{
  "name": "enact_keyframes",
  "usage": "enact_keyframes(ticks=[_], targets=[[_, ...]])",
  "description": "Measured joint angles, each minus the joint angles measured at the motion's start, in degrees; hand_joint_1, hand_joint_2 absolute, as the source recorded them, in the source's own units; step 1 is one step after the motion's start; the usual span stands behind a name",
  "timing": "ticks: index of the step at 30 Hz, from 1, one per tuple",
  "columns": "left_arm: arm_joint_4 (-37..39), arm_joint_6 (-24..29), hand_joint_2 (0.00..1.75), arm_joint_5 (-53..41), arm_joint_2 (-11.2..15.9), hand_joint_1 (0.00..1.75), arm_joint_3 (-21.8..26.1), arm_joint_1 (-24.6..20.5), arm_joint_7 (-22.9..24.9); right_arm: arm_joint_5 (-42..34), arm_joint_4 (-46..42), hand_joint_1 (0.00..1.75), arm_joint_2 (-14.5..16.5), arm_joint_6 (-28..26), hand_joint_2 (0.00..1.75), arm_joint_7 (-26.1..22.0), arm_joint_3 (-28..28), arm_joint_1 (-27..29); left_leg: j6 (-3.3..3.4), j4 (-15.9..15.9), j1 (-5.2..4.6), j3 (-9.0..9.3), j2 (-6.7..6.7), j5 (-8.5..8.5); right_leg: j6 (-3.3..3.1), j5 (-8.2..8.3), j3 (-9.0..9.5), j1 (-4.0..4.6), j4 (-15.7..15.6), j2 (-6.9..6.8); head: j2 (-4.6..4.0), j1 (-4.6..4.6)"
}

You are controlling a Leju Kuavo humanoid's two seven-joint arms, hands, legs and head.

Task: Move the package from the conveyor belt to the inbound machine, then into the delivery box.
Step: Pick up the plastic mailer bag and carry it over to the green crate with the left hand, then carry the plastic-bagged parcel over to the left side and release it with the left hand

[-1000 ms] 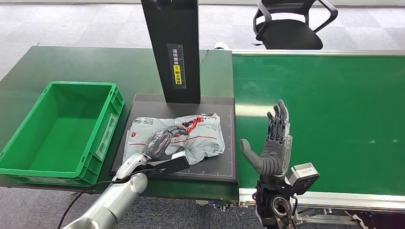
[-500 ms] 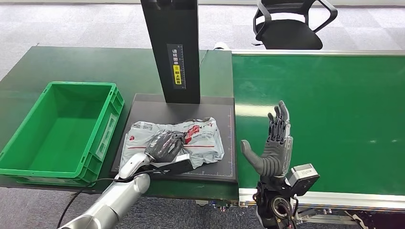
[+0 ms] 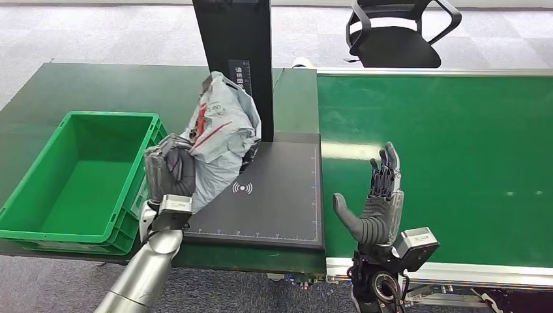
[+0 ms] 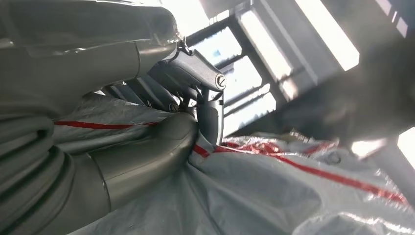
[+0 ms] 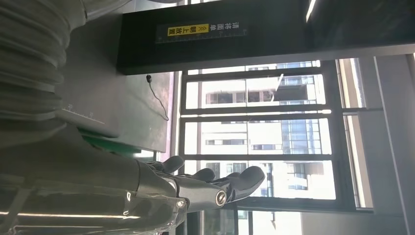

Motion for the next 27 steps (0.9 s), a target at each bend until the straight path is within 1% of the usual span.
enact_keyframes(ticks=[3, 6, 8, 10, 12, 14, 16, 18, 20, 23, 27], targets=[[-6.47, 0.93, 1.75, 2.61, 1.22, 1.75, 1.71, 1.45, 0.11, -0.13, 0.0, 0.0, 0.0, 0.04, 1.75, 0.0, -0.16, -0.03, 0.0, 0.0, 0.0, -0.01, 0.0, 0.0, 0.0, 0.0, 0.0, 0.0, 0.0, 0.0, 0.0, 0.01], [-11.17, 0.74, 1.75, 5.52, 3.47, 1.75, 4.33, 1.56, 0.74, -0.22, 0.0, 0.0, 0.0, 0.05, 1.75, 0.0, -0.4, -0.05, 0.0, -0.01, 0.0, -0.01, 0.0, 0.0, 0.0, 0.0, -0.01, 0.0, 0.0, 0.0, 0.0, 0.0], [-12.56, -0.09, 1.75, 7.6, 5.56, 1.75, 6.62, 0.35, 1.94, -0.3, 0.0, 0.0, 0.0, 0.01, 1.75, 0.0, -0.61, 0.02, -0.03, 0.0, 0.02, 0.01, 0.01, 0.03, -0.01, 0.0, -0.03, 0.02, 0.0, 0.0, 0.0, 0.01], [-11.95, -1.72, 1.75, 9.06, 8.1, 1.75, 9.19, -3.08, 4.31, -0.35, -0.1, 0.0, 0.0, -0.08, 1.75, 0.0, -0.77, 0.27, -0.08, 0.0, 0.06, 0.01, -0.01, 0.09, -0.02, 0.01, -0.05, 0.06, 0.01, -0.02, 0.0, 0.02], [-8.91, -3.84, 1.75, 8.78, 11.01, 1.75, 11.66, -8.71, 7.79, -0.38, -0.38, 0.0, 0.0, -0.13, 1.75, 0.0, -0.85, 0.68, -0.13, 0.0, 0.09, 0.0, -0.02, 0.15, -0.05, 0.03, -0.05, 0.09, 0.04, -0.02, 0.0, 0.01], [-3.68, -5.96, 1.75, 6.76, 13.91, 1.75, 13.24, -14.92, 11.71, -0.38, -0.77, 0.0, 0.0, -0.08, 1.75, 0.0, -0.87, 1.11, -0.14, 0.0, 0.1, 0.0, 0.01, 0.17, -0.1, 0.07, -0.05, 0.09, 0.07, 0.0, 0.0, 0.02], [2.63, -7.49, 1.75, 3.79, 16.71, 1.75, 13.8, -20.24, 15.04, -0.39, -1.19, 0.0, 0.0, 0.09, 1.75, 0.0, -0.91, 1.55, -0.15, -0.01, 0.09, 0.02, 0.12, 0.18, -0.16, 0.1, -0.08, 0.09, 0.08, 0.09, 0.0, 0.02], [9.29, -7.64, 1.75, 0.09, 19.0, 1.75, 13.87, -24.16, 17.46, -0.43, -1.62, 0.0, 0.0, 0.49, 1.75, 0.0, -0.98, 2.01, -0.15, -0.01, 0.09, 0.02, 0.26, 0.17, -0.19, 0.13, -0.14, 0.09, 0.09, 0.21, 0.0, 0.01], [15.74, -6.82, 1.75, -3.9, 20.4, 1.75, 13.62, -26.56, 19.6, -0.45, -1.99, 0.0, 0.0, 0.98, 1.75, 0.0, -1.05, 2.38, -0.15, -0.01, 0.09, 0.0, 0.31, 0.17, -0.2, 0.14, -0.19, 0.09, 0.09, 0.26, 0.0, 0.02], [23.74, -6.01, 1.75, -8.16, 21.46, 1.75, 12.63, -28.16, 22.47, -0.28, -2.48, 0.0, 0.0, 1.34, 1.75, 0.0, -1.11, 2.78, -0.16, -0.01, 0.09, -0.08, 0.3, 0.17, -0.21, 0.14, -0.25, 0.09, 0.09, 0.25, 0.0, 0.03], [30.51, -6.18, 1.75, -10.44, 21.95, 1.75, 11.46, -29.22, 24.72, 0.02, -2.92, 0.0, 0.0, 1.57, 1.75, 0.0, -1.21, 3.2, -0.16, 0.0, 0.08, -0.2, 0.29, 0.17, -0.21, 0.14, -0.35, 0.09, 0.09, 0.24, 0.0, 0.03]])
